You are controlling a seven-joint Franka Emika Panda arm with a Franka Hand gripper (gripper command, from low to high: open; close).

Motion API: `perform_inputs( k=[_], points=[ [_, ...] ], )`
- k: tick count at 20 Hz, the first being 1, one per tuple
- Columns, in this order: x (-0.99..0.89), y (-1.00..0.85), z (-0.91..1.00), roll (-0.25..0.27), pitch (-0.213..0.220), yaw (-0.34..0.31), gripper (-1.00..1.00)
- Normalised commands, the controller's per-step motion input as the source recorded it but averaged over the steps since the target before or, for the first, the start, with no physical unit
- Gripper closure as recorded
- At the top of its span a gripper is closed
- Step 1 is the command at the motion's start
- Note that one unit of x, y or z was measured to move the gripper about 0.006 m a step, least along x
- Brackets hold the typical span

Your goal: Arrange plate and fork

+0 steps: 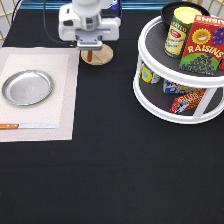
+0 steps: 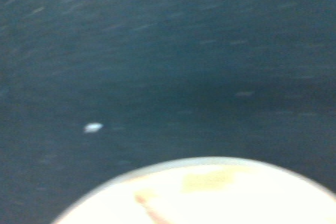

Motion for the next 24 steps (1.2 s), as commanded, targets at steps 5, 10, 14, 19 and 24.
perform_inputs(
  k=[5, 10, 14, 19, 24],
  points=[
    [0.05, -0.81, 0.31, 0.004, -0.002, -0.087, 1.0],
    [0.02, -0.63, 0.11, 0.004, -0.038, -0.148, 1.0],
    [0.0, -0.27, 0.0, 0.005, -0.074, -0.268, 1.0],
    [-0.03, -0.04, 0.0, 0.006, -0.073, -0.347, 1.0],
    [0.0, 0.0, 0.0, 0.002, -0.067, -0.362, 1.0]
  ],
)
